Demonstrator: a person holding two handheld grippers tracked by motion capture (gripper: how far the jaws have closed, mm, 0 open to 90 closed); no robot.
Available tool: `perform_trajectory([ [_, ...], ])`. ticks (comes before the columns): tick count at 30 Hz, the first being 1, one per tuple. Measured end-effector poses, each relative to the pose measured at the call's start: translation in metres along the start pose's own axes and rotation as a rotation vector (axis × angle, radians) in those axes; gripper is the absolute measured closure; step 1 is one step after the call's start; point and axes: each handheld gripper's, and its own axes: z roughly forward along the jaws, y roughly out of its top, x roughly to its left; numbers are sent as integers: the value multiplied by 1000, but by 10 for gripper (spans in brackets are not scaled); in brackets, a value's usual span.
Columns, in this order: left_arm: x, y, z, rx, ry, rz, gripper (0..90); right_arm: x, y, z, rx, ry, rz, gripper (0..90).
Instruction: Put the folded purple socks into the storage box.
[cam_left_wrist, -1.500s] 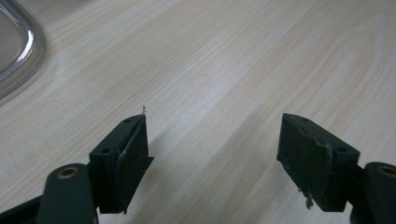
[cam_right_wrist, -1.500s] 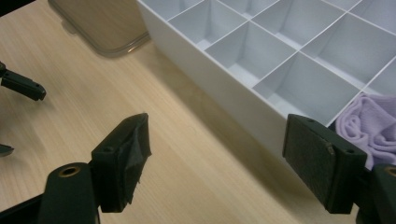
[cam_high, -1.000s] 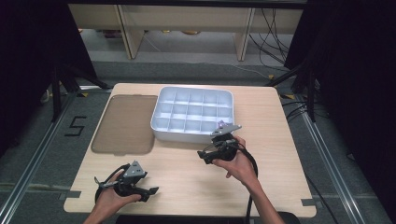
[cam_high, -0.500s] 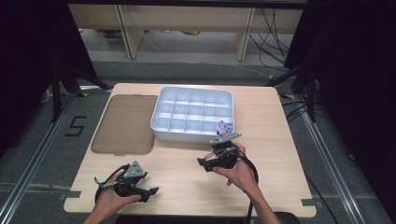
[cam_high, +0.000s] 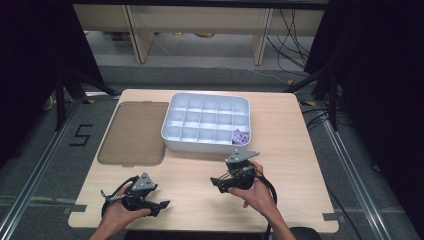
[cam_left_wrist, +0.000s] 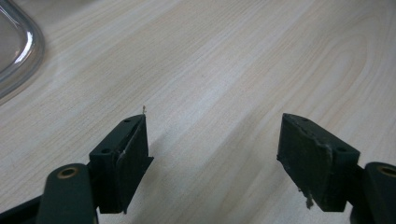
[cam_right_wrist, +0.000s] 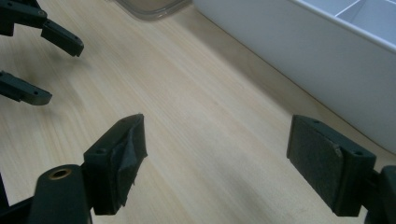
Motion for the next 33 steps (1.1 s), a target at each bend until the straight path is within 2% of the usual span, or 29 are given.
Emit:
perform_trajectory([
  [1,0,0,0,1,0,1,241,-1,-1,0,2,-4,-15,206],
  [6,1,0,0,-1,0,8,241,1,-9,-1,1,4,-8,205],
  [7,0,0,0,-1,1,0,241,2,-10,-2,4,-1,9,205],
  [9,-1,0,0,-5,-10,-8,241,2,-13,-3,-4,3,-3,203],
  [10,-1,0,0,-7,-10,-9,241,4,-16,-2,-25,-4,14,199],
  [11,-1,0,0,-6,-10,-5,241,4,-16,-4,-4,9,12,196],
  [14,0,0,0,-1,0,0,241,5,-22,-3,-16,8,9,192],
  [17,-2,0,0,-13,-11,-25,241,7,-26,-4,-6,18,15,182],
  [19,-1,0,0,-4,-11,-3,241,10,-30,-3,-10,16,23,168],
  [23,-1,0,0,-2,-8,-8,239,12,-35,-4,-5,22,10,164],
  [24,-1,0,-1,2,-12,3,239,13,-36,-4,-3,28,17,164],
  [29,-1,0,0,-4,-11,-13,239,13,-42,-4,-8,17,5,164],
  [32,-1,0,0,-7,-10,-12,239,15,-45,-6,2,15,22,164],
  [33,-1,0,0,-6,-10,-11,239,14,-46,-5,-6,12,11,164],
])
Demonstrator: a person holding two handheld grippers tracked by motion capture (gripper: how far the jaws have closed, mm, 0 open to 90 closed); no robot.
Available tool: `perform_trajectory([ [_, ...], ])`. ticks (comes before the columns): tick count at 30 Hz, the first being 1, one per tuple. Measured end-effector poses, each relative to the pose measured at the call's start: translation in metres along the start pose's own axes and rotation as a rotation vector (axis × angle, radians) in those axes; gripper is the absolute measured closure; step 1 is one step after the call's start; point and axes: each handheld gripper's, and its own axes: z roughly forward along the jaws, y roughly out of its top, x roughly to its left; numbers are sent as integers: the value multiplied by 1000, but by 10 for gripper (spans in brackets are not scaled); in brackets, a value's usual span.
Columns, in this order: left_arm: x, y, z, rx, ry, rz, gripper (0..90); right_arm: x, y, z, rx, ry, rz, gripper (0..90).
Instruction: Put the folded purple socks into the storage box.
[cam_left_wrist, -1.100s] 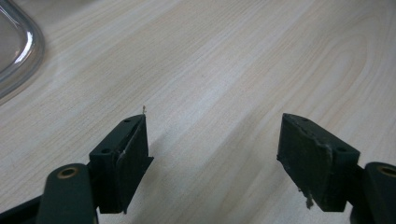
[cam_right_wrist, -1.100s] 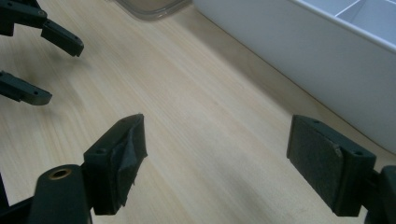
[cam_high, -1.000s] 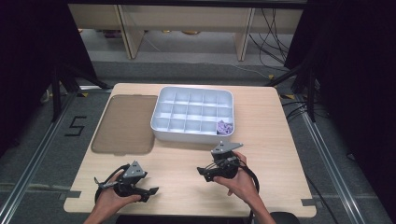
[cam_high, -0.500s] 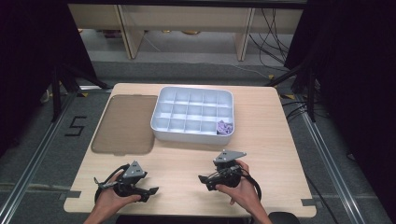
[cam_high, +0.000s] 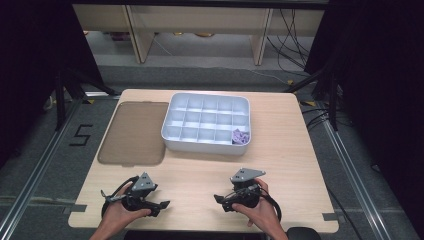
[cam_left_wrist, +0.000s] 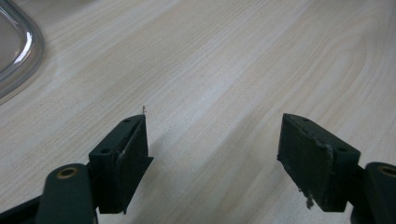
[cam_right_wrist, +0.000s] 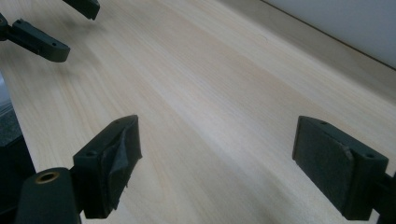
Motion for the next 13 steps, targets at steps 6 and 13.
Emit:
perform_trajectory([
  [6,0,0,1,1,9,-3,239,0,-3,0,2,10,-1,164],
  [13,0,0,1,2,9,2,239,0,-5,1,4,-10,17,164],
])
